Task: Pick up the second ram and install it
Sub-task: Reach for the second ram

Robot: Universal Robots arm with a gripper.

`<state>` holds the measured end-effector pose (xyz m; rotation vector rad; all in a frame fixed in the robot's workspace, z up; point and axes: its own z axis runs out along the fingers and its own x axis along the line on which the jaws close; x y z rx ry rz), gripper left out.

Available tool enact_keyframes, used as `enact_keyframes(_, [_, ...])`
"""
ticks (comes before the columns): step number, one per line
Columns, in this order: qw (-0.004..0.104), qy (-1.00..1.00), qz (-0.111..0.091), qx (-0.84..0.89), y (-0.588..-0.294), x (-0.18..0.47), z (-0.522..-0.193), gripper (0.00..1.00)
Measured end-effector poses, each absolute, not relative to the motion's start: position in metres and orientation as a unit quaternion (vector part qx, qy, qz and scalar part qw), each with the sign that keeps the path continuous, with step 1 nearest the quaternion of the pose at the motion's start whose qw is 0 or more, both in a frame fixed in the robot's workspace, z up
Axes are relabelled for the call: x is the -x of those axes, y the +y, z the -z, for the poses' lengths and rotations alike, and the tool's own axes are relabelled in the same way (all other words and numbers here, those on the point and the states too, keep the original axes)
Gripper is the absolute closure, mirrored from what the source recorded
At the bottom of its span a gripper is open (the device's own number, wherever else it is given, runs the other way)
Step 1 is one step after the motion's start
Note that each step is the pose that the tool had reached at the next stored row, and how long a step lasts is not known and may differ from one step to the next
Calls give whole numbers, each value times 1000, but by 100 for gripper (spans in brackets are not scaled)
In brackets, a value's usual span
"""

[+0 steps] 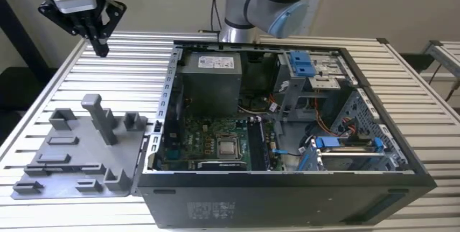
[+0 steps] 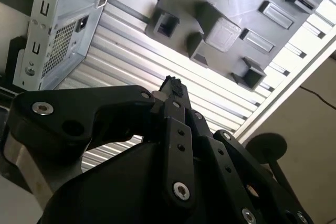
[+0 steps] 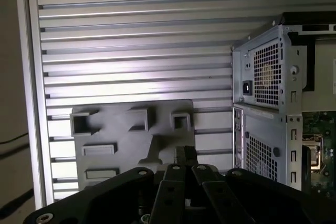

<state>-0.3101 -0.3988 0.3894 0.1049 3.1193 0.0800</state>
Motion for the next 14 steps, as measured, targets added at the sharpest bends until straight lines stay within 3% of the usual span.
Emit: enact_keyframes(14, [10,999,-26,-33,-399,350,-388,89])
